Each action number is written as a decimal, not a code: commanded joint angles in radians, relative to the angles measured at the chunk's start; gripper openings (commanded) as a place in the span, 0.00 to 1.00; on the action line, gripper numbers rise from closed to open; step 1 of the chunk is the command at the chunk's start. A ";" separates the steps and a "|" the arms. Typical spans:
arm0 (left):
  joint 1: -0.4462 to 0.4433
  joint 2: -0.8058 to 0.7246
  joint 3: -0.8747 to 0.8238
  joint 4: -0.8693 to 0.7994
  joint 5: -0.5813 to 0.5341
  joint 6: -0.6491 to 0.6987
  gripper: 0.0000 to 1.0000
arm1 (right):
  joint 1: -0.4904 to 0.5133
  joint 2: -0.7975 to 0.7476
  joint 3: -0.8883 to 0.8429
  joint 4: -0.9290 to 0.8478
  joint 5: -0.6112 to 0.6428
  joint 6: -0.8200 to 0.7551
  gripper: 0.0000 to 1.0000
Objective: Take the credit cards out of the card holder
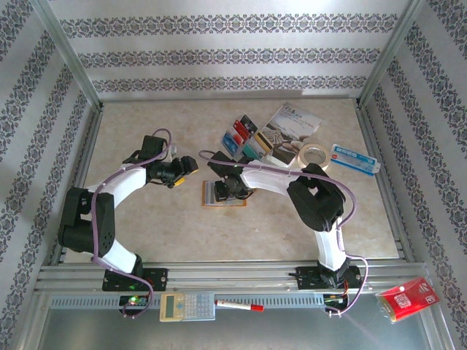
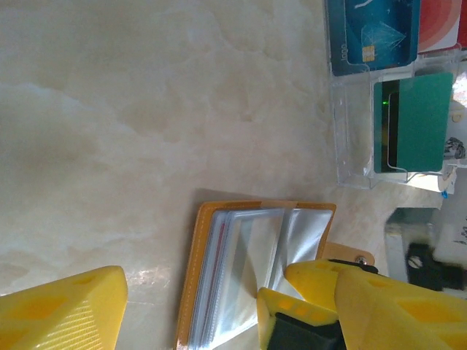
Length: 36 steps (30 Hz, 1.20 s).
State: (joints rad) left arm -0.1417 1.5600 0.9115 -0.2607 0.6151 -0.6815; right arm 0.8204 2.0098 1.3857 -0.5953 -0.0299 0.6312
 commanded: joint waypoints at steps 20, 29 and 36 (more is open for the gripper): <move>-0.077 0.091 0.024 -0.052 0.139 0.008 0.45 | -0.004 0.089 0.004 -0.098 0.059 0.016 0.36; -0.169 0.150 0.057 -0.074 0.136 0.011 0.33 | -0.009 0.091 -0.010 -0.072 0.046 0.021 0.35; -0.171 0.204 0.096 -0.081 0.094 0.028 0.31 | -0.017 0.087 -0.026 -0.049 0.031 0.021 0.35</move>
State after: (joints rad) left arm -0.3077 1.7435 0.9722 -0.3092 0.7280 -0.6800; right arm 0.8200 2.0361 1.4128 -0.6281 -0.0078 0.6327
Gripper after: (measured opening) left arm 0.309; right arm 0.347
